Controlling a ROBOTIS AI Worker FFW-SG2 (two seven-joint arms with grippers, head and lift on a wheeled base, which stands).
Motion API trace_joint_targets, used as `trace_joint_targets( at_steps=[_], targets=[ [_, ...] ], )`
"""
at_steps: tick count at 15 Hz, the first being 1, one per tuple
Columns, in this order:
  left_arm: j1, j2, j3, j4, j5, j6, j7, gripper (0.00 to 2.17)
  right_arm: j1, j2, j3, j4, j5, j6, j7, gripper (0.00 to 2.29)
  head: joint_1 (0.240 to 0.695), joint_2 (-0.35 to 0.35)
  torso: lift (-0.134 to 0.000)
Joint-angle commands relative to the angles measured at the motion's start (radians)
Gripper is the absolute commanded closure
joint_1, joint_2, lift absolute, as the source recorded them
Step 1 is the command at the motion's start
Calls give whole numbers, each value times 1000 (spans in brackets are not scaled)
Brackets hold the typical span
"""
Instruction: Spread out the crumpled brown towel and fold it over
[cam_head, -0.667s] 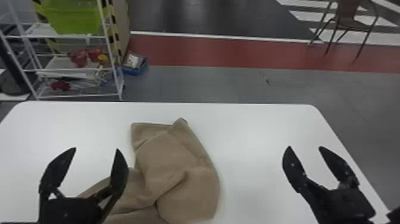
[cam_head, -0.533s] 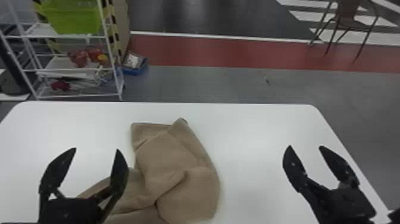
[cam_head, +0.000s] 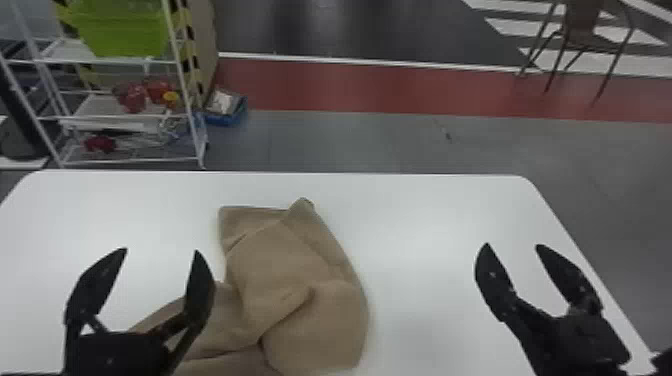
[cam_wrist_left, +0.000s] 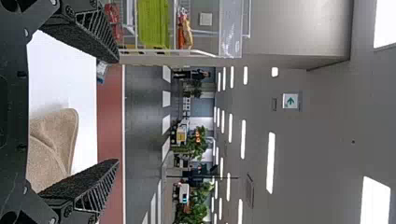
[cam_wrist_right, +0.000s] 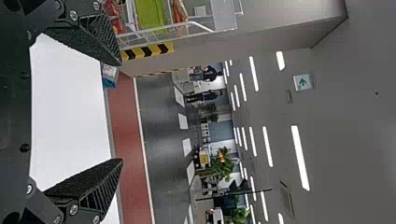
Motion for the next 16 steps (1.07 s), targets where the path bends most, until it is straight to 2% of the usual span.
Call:
trace_joint_targets(
  at_steps=[1, 12, 16],
  targets=[
    [-11, 0, 0, 13, 0, 12, -1, 144, 0, 0, 0, 1, 0, 1, 0, 164, 695, -117, -123],
    [-14, 0, -1, 36, 25, -16, 11, 144, -8, 0, -3, 31, 2, -2, 3, 174, 695, -114, -123],
    [-4, 0, 3, 35, 0, -7, 23, 144, 6, -2, -28, 70, 9, -2, 15, 188, 695, -120, -123]
  ],
)
